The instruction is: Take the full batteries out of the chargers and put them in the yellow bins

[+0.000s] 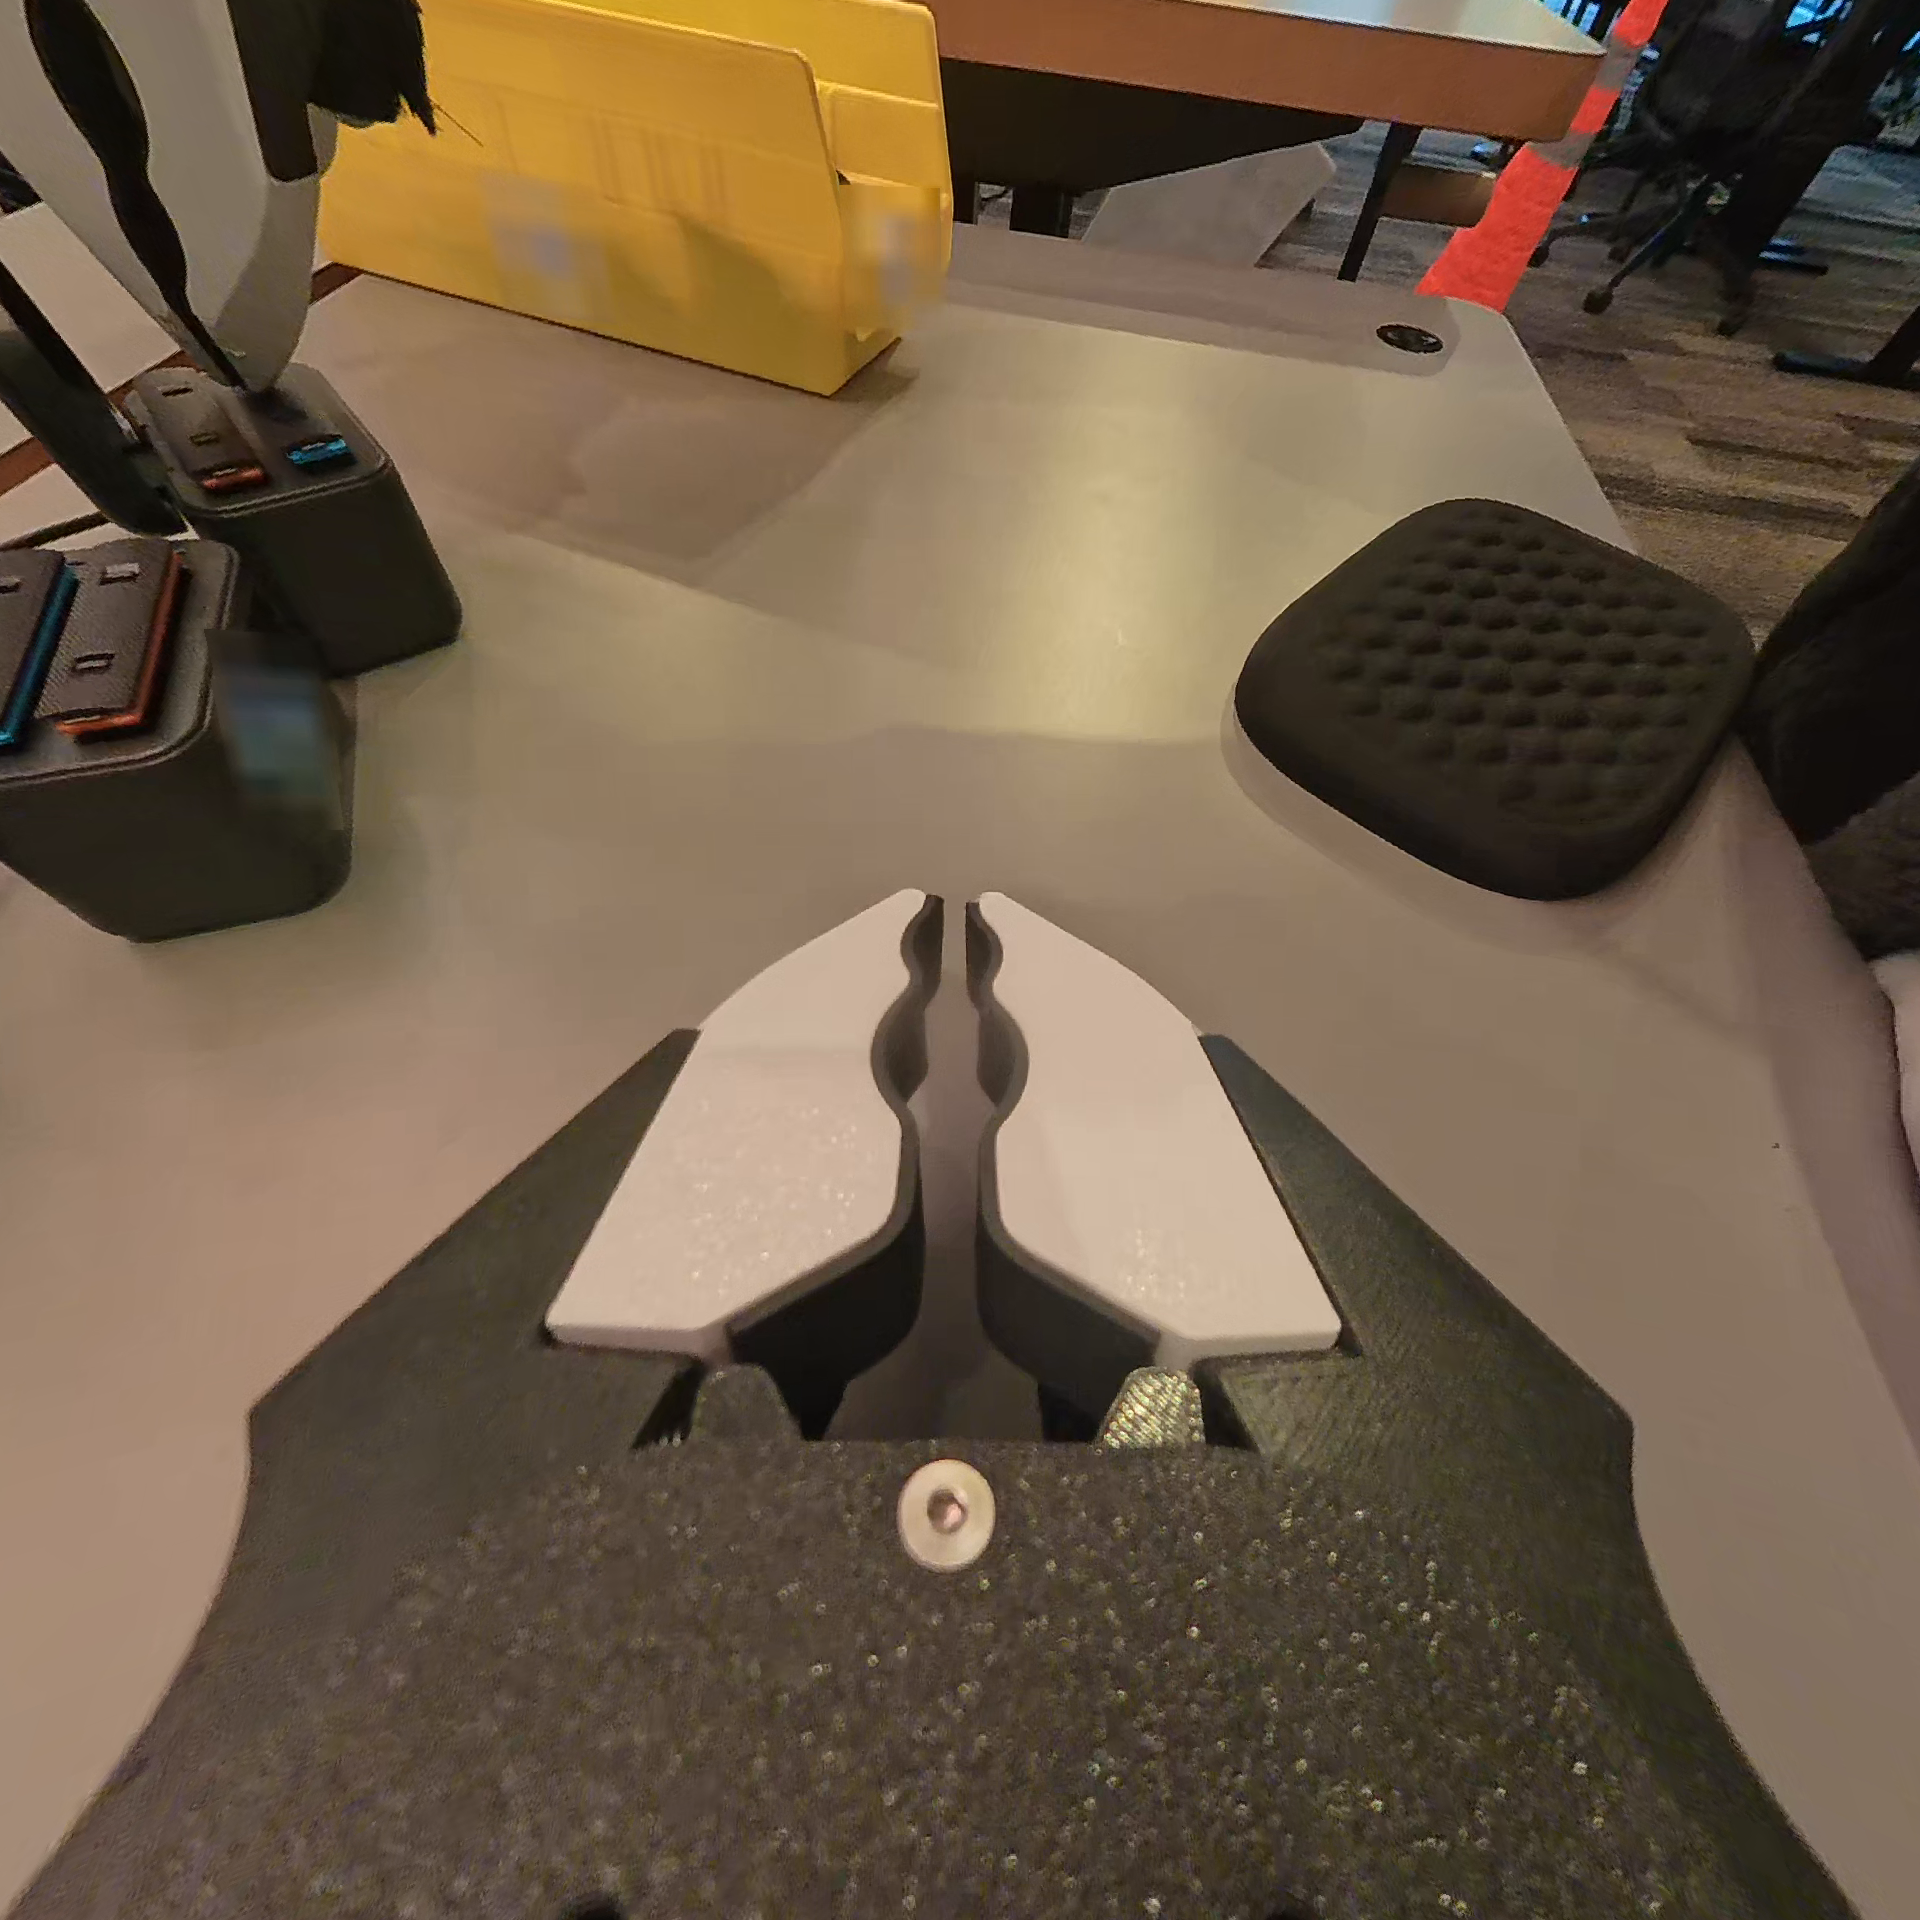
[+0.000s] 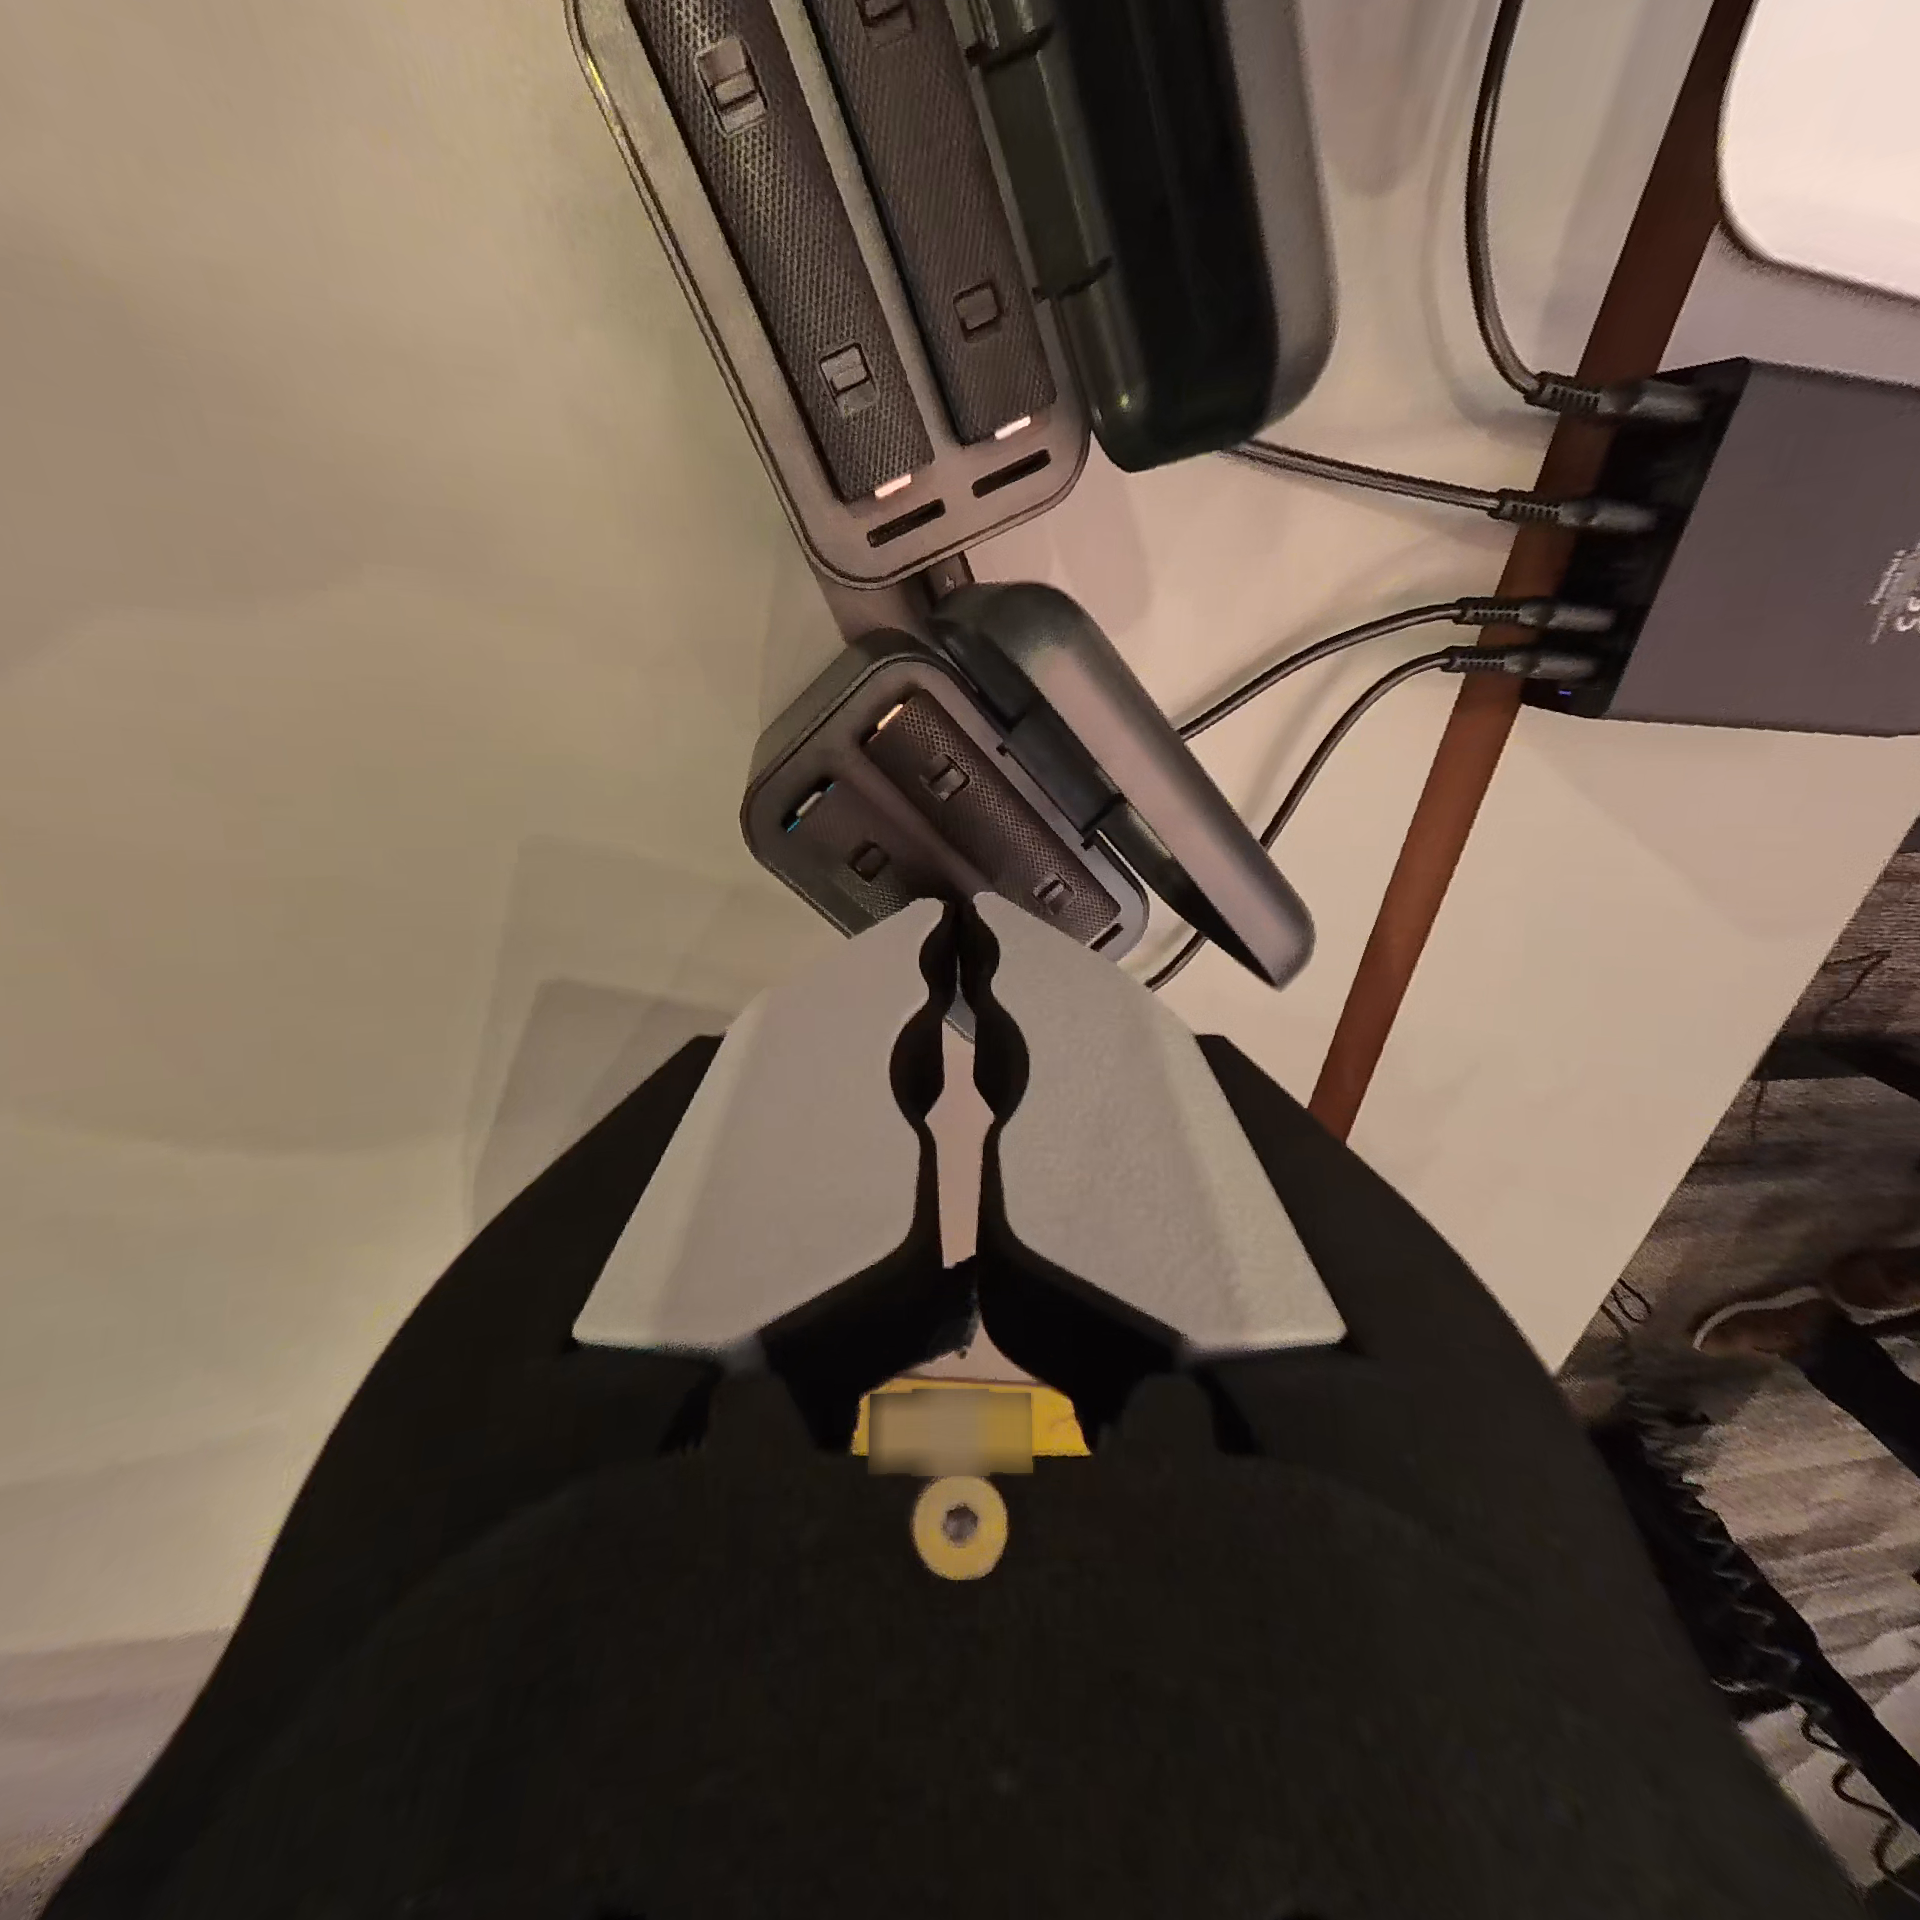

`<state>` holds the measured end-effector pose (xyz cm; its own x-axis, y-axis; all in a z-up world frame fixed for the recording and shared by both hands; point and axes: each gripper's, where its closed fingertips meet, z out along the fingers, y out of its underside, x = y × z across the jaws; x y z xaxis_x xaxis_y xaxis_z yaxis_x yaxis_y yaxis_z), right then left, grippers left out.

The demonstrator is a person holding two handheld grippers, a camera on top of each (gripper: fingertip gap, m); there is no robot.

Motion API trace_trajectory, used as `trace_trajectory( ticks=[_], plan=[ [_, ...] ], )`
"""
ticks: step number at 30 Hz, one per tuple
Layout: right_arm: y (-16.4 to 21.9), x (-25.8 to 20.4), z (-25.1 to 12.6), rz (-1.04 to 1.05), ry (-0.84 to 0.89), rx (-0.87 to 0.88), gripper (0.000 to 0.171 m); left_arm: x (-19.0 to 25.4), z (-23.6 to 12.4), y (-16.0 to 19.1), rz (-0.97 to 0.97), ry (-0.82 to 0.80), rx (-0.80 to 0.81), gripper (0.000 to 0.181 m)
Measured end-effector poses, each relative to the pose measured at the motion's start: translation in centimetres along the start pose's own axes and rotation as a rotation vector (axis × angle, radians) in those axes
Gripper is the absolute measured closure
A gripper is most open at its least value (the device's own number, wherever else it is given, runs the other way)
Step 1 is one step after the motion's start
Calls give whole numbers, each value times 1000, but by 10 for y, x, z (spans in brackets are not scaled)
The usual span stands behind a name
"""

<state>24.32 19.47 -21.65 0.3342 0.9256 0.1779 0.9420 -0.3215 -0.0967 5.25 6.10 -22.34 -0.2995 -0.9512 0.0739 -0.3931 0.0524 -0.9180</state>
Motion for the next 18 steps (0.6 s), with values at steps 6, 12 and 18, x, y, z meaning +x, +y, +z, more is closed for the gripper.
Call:
trace_trajectory(
  ticks=[6, 12, 18],
  plan=[
    [1, -2, 0, -18, 1, -56, 171, 0, 0, 0, 0, -4, 0, 178],
    [1, 0, -1, 29, 97, -64, 171, -3, -2, -3, -12, -18, 21, 178],
    [-8, 5, -35, 215, 322, 159, 162, -4, -5, -6, -20, -23, 46, 181]
  ],
)
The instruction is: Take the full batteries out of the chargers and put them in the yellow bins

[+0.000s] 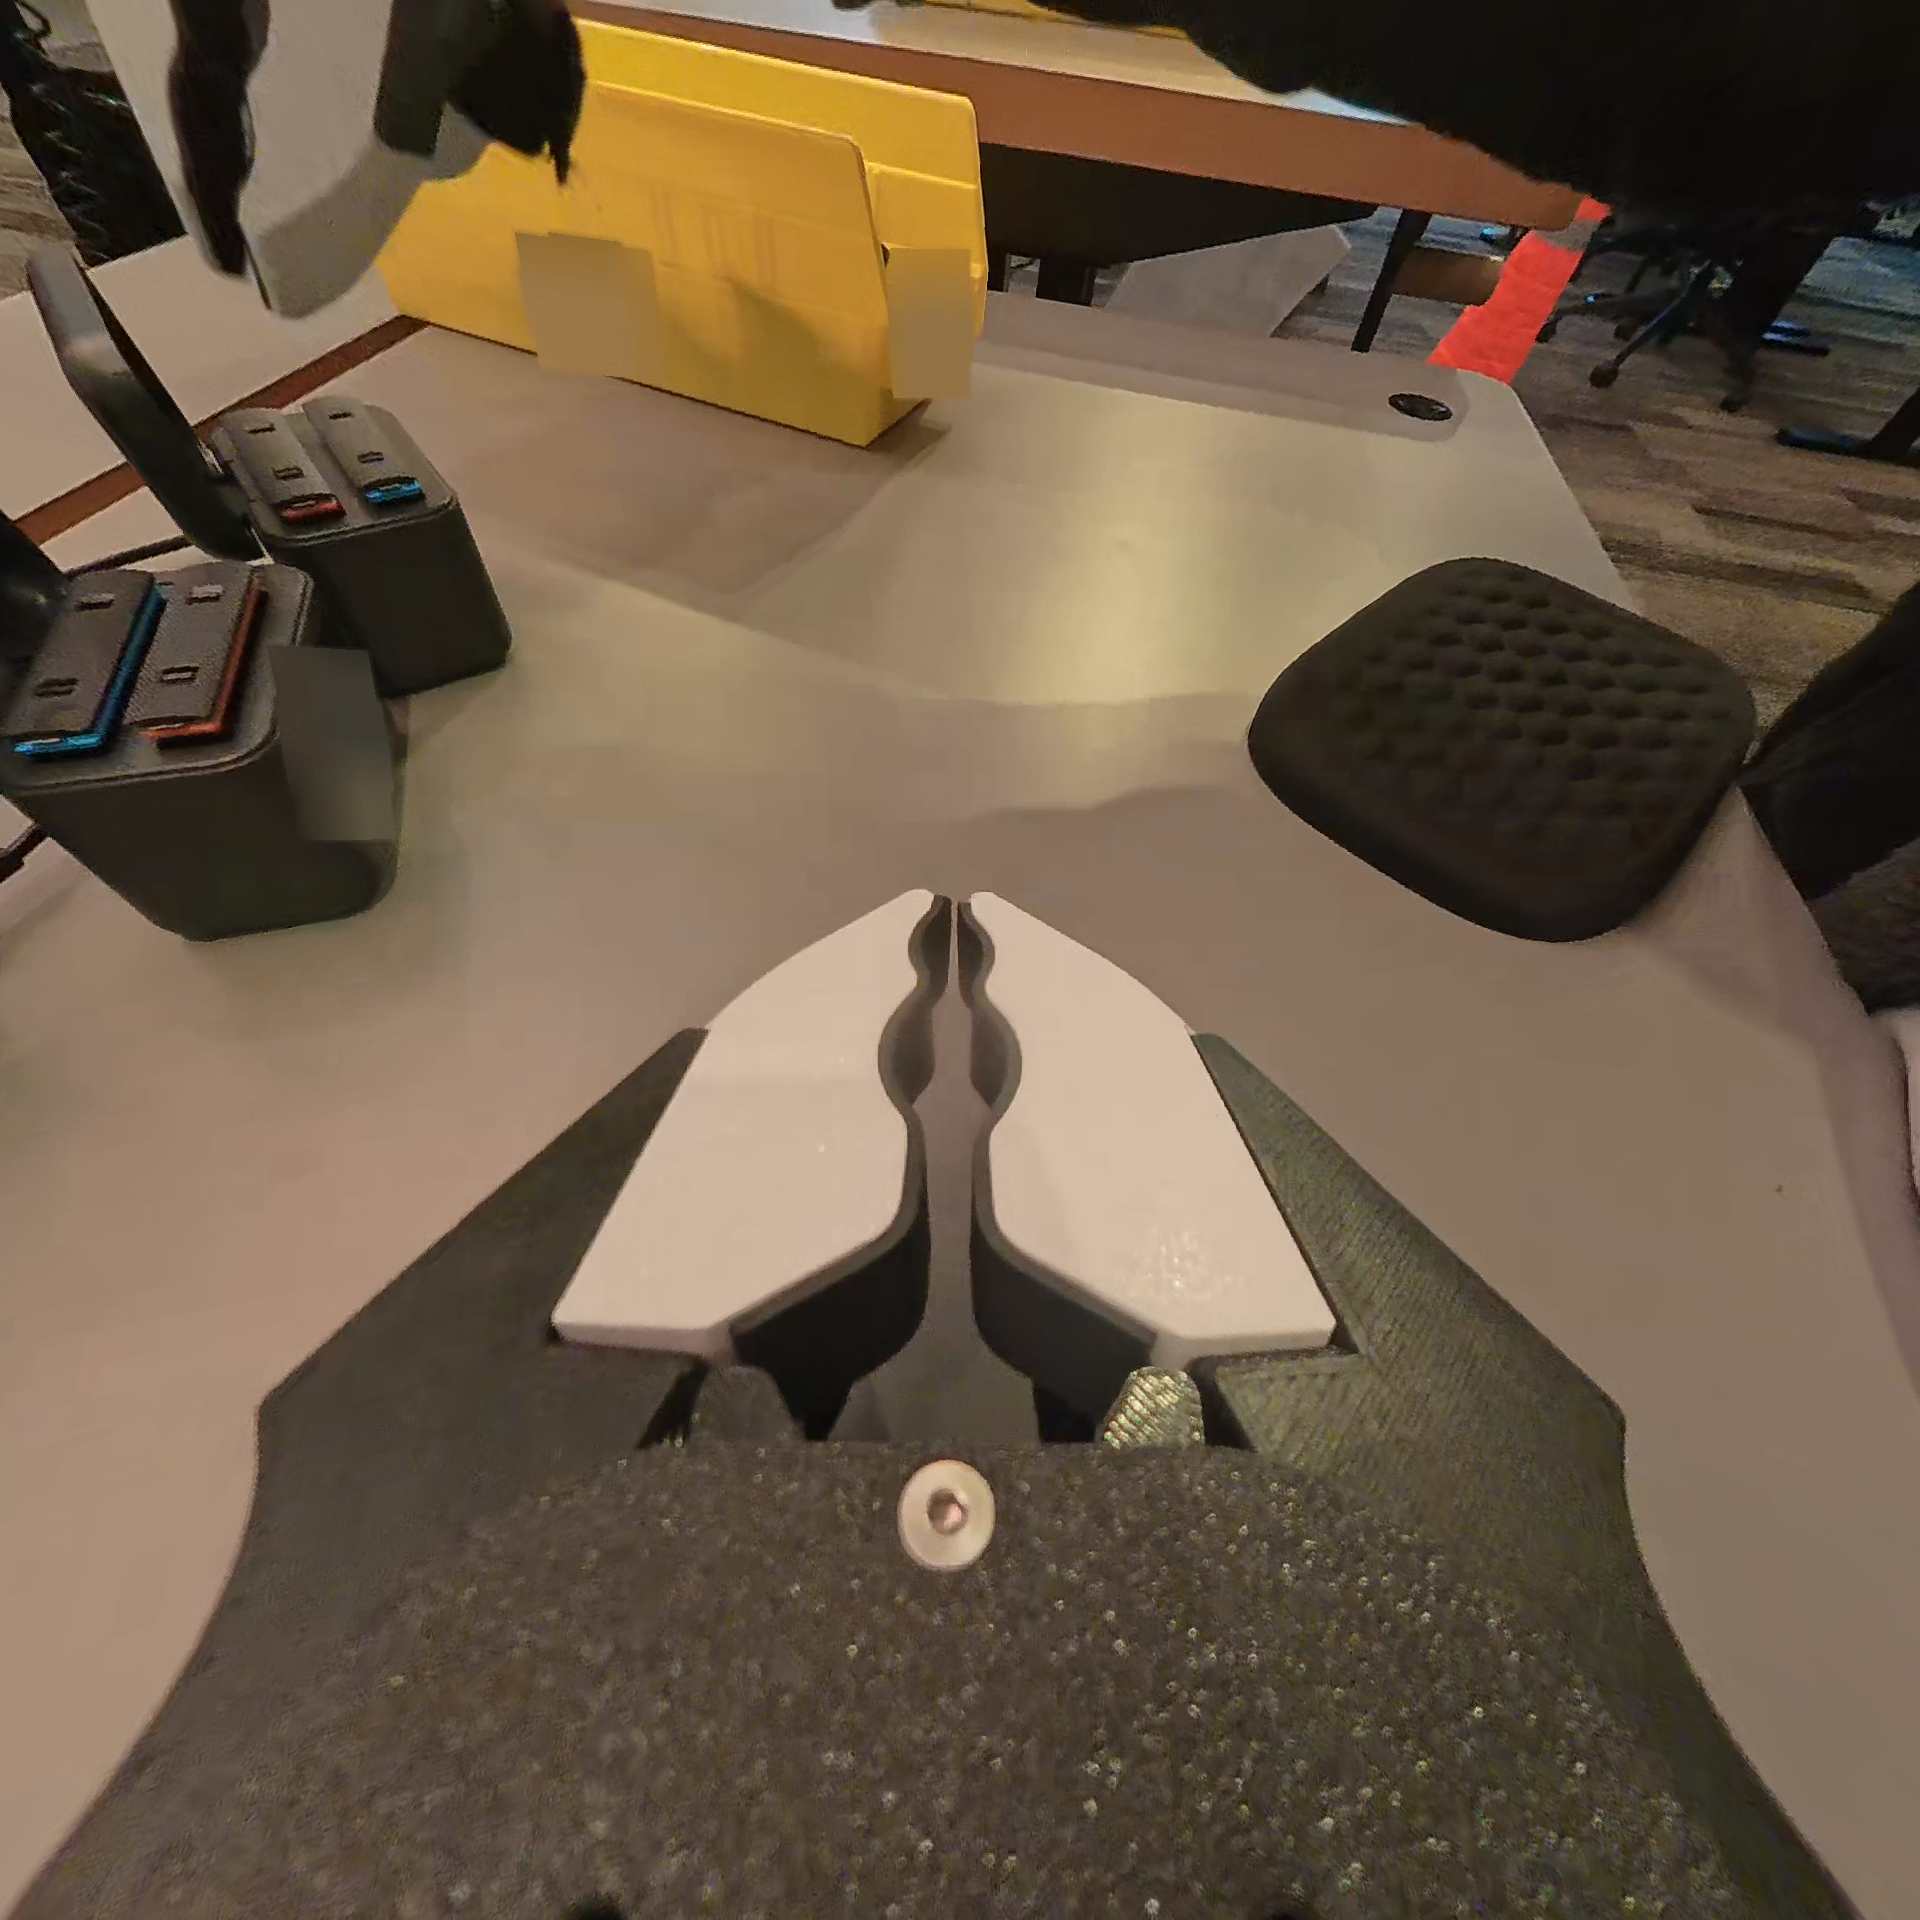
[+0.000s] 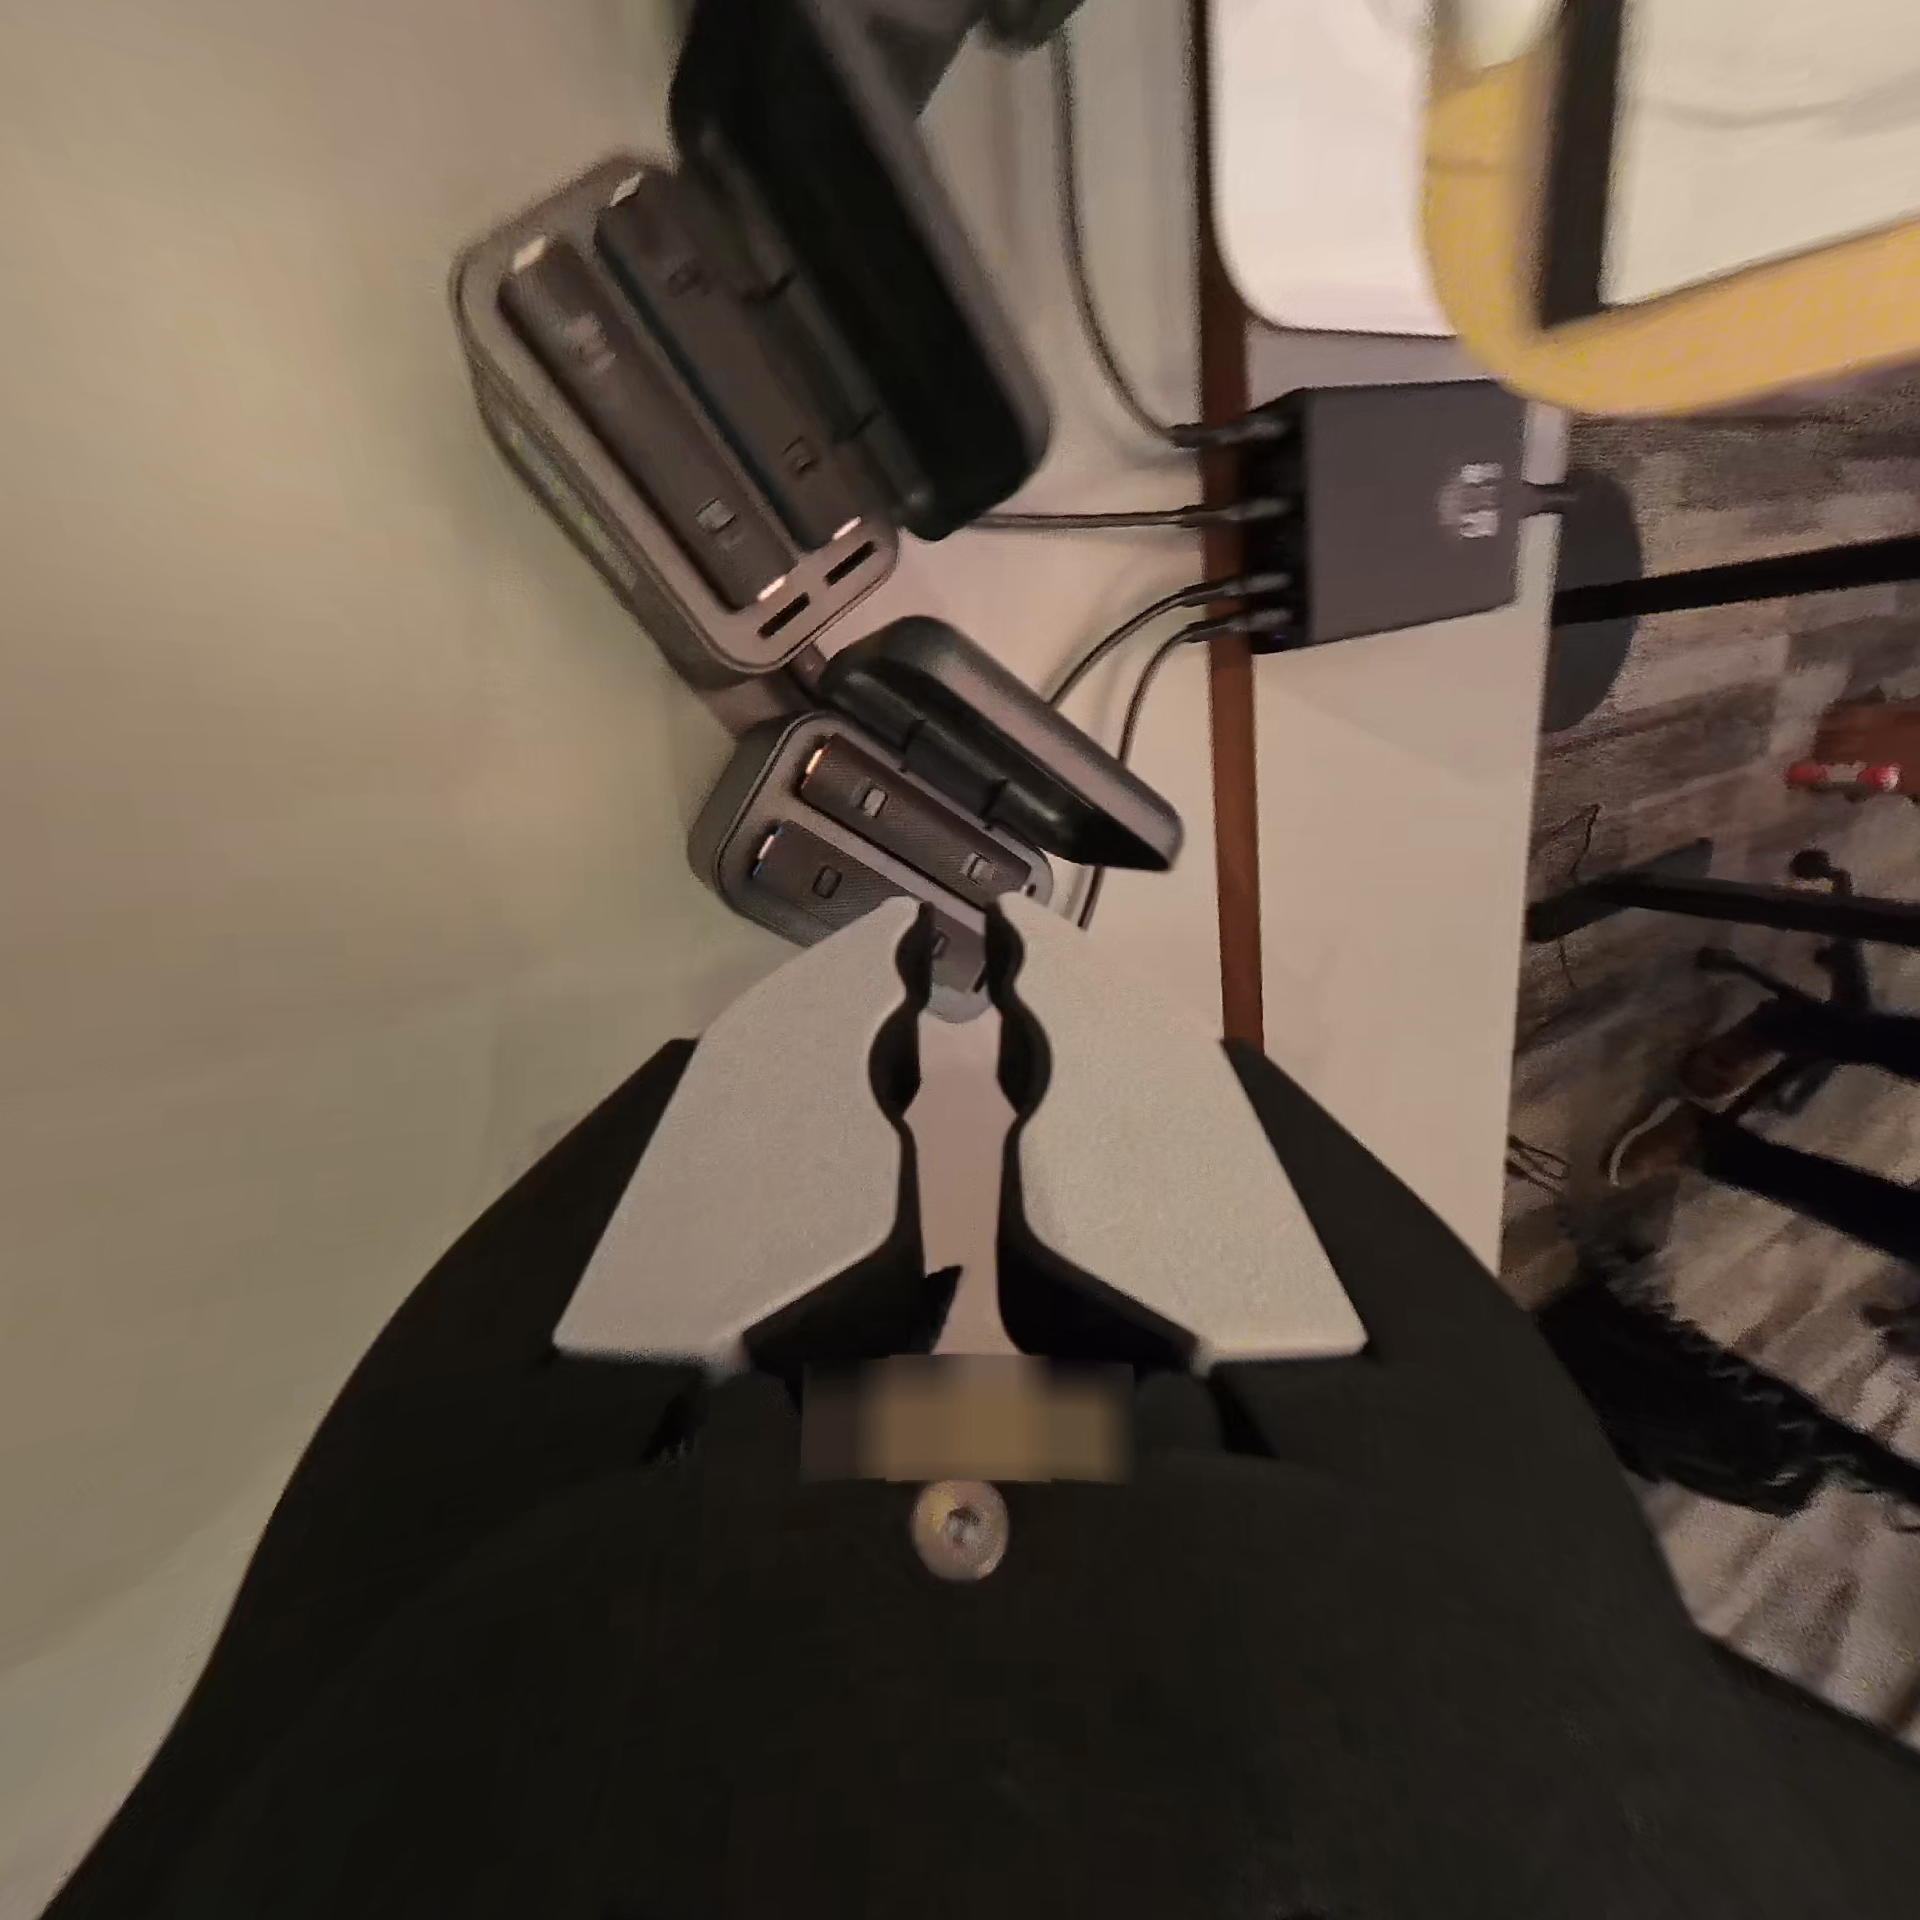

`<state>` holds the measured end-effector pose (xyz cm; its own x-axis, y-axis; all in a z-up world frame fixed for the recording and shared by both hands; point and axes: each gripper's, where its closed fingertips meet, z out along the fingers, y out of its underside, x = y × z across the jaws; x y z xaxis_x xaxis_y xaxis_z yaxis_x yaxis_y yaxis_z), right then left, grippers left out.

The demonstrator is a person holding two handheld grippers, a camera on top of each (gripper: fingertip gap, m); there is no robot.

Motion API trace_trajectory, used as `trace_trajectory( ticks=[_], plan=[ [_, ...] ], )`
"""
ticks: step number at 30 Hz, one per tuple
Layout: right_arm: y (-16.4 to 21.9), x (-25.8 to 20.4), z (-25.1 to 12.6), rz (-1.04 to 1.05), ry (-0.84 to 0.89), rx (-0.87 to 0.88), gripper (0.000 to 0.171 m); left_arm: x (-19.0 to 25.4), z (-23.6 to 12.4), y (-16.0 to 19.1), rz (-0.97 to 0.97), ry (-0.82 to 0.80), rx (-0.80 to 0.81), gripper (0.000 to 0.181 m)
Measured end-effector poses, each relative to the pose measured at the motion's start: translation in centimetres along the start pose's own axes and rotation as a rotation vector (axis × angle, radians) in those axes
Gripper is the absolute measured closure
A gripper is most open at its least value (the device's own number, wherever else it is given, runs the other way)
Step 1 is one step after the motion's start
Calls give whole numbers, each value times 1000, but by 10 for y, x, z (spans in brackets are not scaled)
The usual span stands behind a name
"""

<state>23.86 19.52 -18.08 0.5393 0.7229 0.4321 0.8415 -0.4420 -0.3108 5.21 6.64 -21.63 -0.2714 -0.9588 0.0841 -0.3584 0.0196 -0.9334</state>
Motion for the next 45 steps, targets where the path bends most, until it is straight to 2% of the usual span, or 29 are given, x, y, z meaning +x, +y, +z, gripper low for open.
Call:
trace_trajectory(
  ticks=[4, 7, 10, 13, 16, 21, 24, 29, 35, 36, 37, 38, 39, 40, 41, 42, 45],
  plan=[
    [7, 9, -20, 228, 73, 117, 134, 2, 0, 0, 8, 3, -1, 181],
    [9, -2, -21, 440, 42, 175, 95, 3, 1, 0, 15, 4, -3, 181],
    [-2, -22, -12, 564, 17, 274, 74, 4, 1, 1, 23, 3, -9, 181],
    [11, -30, 18, 588, 73, 228, 57, 4, 2, 1, 26, 1, -12, 181],
    [26, -27, 41, 640, 95, 228, 57, 4, 1, 2, 29, -4, -13, 181],
    [31, -27, 63, 697, 25, 294, 59, 3, 2, 3, 25, 2, -20, 181],
    [28, -29, 70, 694, 21, 341, 80, 4, 2, 2, 26, 3, -18, 181],
    [27, -26, 71, 746, 80, 356, 81, 4, 3, 3, 25, 10, -21, 181],
    [31, -20, 71, 865, 225, 292, 82, 5, 3, 3, 36, 7, -23, 181],
    [33, -19, 70, 902, 259, 274, 88, 5, 3, 3, 37, 6, -23, 181],
    [37, -18, 69, 931, 305, 254, 105, 5, 3, 3, 38, 6, -24, 181],
    [43, -15, 66, 954, 374, 225, 133, 5, 3, 3, 38, 6, -25, 181],
    [50, -10, 64, 952, 443, 194, 147, 5, 4, 3, 38, 6, -26, 181],
    [52, -8, 65, 945, 459, 174, 143, 5, 4, 3, 39, 7, -26, 181],
    [52, -9, 67, 949, 441, 166, 127, 5, 4, 3, 40, 6, -26, 181],
    [51, -10, 68, 953, 423, 179, 121, 5, 4, 3, 41, 5, -25, 181],
    [50, -7, 62, 961, 408, 234, 118, 5, 3, 3, 39, 4, -25, 181]
  ],
)
